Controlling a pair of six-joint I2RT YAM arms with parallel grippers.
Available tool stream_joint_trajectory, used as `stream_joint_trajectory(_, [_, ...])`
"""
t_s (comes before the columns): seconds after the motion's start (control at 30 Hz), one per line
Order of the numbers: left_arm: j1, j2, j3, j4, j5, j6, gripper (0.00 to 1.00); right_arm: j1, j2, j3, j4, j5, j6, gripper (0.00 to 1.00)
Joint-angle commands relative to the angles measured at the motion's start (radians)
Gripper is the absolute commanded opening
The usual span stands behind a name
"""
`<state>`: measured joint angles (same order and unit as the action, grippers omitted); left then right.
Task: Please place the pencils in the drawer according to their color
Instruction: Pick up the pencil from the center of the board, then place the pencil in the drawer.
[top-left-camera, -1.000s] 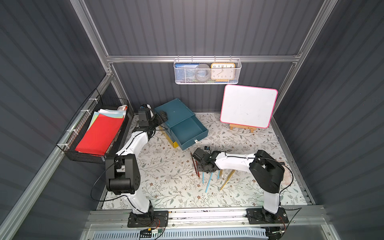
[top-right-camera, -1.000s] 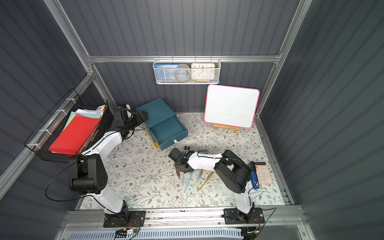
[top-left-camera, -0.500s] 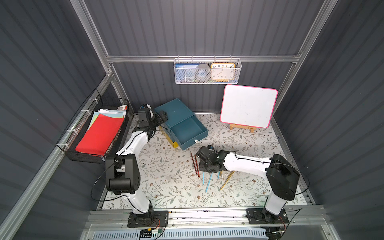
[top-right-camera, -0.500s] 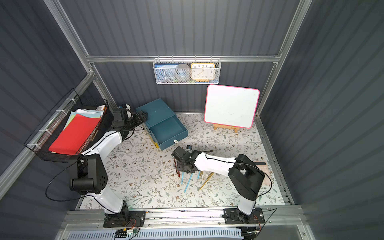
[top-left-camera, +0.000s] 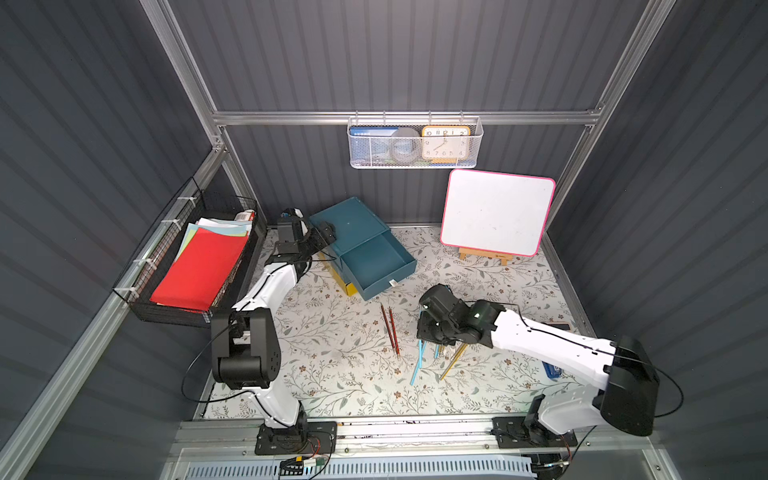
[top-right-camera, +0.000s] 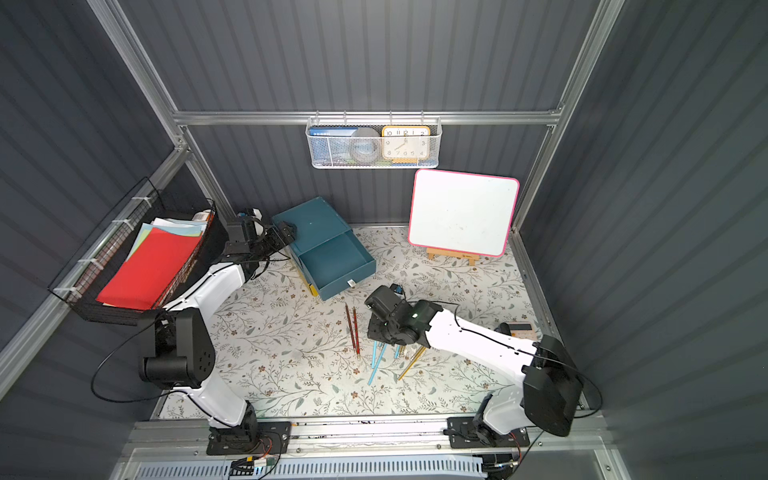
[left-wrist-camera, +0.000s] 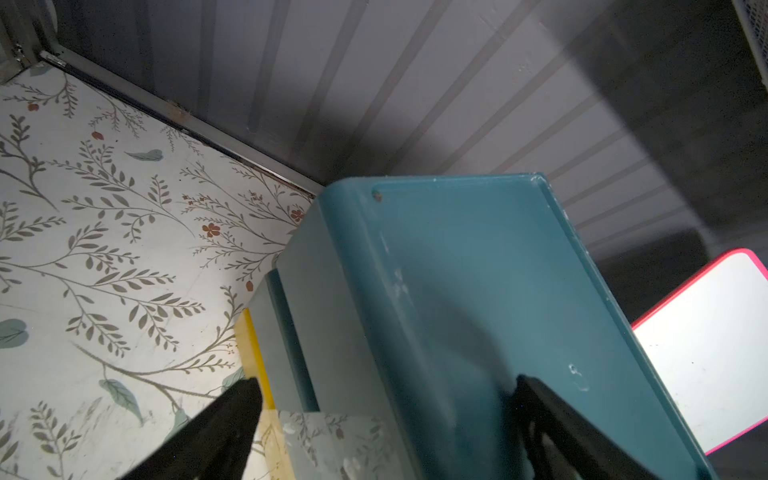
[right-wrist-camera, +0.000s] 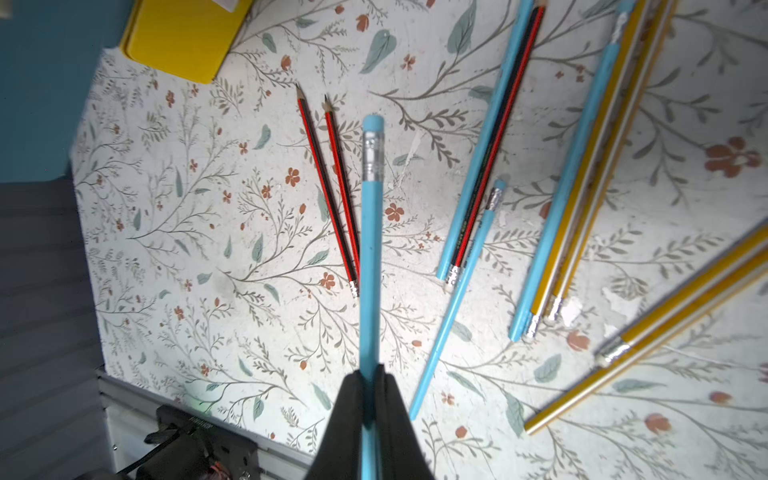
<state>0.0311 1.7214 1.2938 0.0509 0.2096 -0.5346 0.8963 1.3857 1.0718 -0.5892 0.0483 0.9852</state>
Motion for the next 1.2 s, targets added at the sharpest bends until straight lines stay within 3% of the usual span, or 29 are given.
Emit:
stream_joint_trajectory(0.0, [-0.013,-0.010,-0.021,-0.023,0.017,-0.001,1.00,-0.011,-0.059,0.015,-0.087,0.011,-0.016,0.00])
stream_joint_trajectory(0.13, [-0.013,-0.009,-0.021,-0.022,0.014,-0.001,1.00,-0.022,-0.114,0.062,-0.089,0.016,-0.022,0.00])
stream_joint_trajectory(0.3, [-0.015,-0.002,-0.020,-0.019,0.014,-0.005,1.00,-0.050,-0.076,0.187,-0.076,-0.046,-0.041,0.00])
stream_joint_trajectory(0.73, [-0.022,0.010,-0.010,-0.017,0.005,-0.002,1.00,-0.092,0.224,0.529,0.082,-0.225,0.027,0.00])
stream_joint_trajectory(1.17, [-0.022,0.008,-0.016,-0.014,0.008,0.000,1.00,-0.141,0.382,0.615,0.240,-0.285,0.200,0.00])
